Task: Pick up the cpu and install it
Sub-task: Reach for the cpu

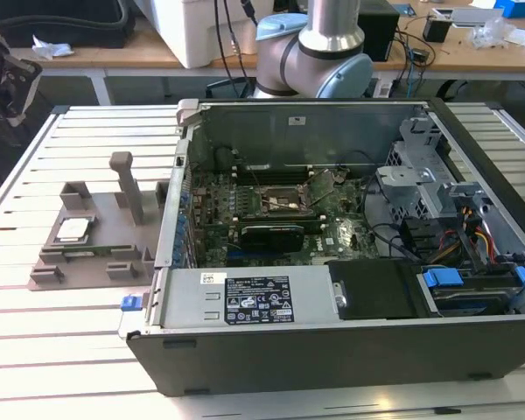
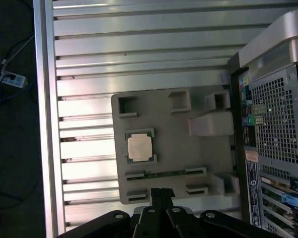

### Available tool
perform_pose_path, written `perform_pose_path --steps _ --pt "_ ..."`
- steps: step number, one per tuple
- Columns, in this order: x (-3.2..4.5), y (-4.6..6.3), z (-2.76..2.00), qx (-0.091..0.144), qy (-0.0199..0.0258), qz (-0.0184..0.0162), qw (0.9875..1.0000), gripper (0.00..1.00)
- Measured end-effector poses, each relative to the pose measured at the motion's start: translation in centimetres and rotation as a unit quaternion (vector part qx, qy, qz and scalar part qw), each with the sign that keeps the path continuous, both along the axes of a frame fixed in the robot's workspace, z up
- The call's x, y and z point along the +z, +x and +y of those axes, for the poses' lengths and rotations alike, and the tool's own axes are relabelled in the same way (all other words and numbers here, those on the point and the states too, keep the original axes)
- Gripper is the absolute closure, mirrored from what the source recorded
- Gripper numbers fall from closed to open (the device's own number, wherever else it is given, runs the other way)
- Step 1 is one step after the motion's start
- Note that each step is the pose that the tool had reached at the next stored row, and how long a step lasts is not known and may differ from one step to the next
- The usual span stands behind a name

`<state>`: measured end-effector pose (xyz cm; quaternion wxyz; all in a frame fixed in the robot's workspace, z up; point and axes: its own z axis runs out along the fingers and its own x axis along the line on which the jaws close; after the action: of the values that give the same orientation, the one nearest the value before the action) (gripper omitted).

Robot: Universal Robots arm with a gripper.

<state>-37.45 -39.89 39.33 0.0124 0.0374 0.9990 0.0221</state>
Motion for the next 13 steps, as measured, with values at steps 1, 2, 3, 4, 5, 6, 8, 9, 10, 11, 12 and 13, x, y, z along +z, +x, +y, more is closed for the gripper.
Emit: perform_pose_path --steps 1,2,3,4,5,6,8,9,10,11,12,13 --pt "0.00 -0.3 0.00 0.000 0.0000 0.0000 1.0000 0.89" --pt "-0.01 -0.7 0.00 0.000 0.0000 -0.0001 1.0000 0.89" --pt "-0.01 -1.0 0.00 0.000 0.0000 0.0000 1.0000 0.89" --pt "-0.01 -1.4 0.00 0.000 0.0000 -0.0001 1.0000 0.89" --pt "0.00 -1.6 0.00 0.000 0.0000 0.0000 1.0000 0.89" --pt "0.00 -1.9 0.00 0.000 0.0000 0.0000 1.0000 0.89" --pt "-0.01 -2.5 0.00 0.000 0.0000 -0.0001 1.0000 0.89" --pt "-0.01 -2.8 0.00 0.000 0.0000 -0.0001 1.0000 0.89" --pt "-0.01 -3.1 0.00 0.000 0.0000 0.0000 1.0000 0.89" --pt "-0.01 -3.5 0.00 0.000 0.0000 0.0000 1.0000 0.89" --pt "0.00 -3.7 0.00 0.000 0.0000 0.0000 1.0000 0.89" --pt "-0.01 -4.3 0.01 0.000 0.0000 0.0000 1.0000 0.89"
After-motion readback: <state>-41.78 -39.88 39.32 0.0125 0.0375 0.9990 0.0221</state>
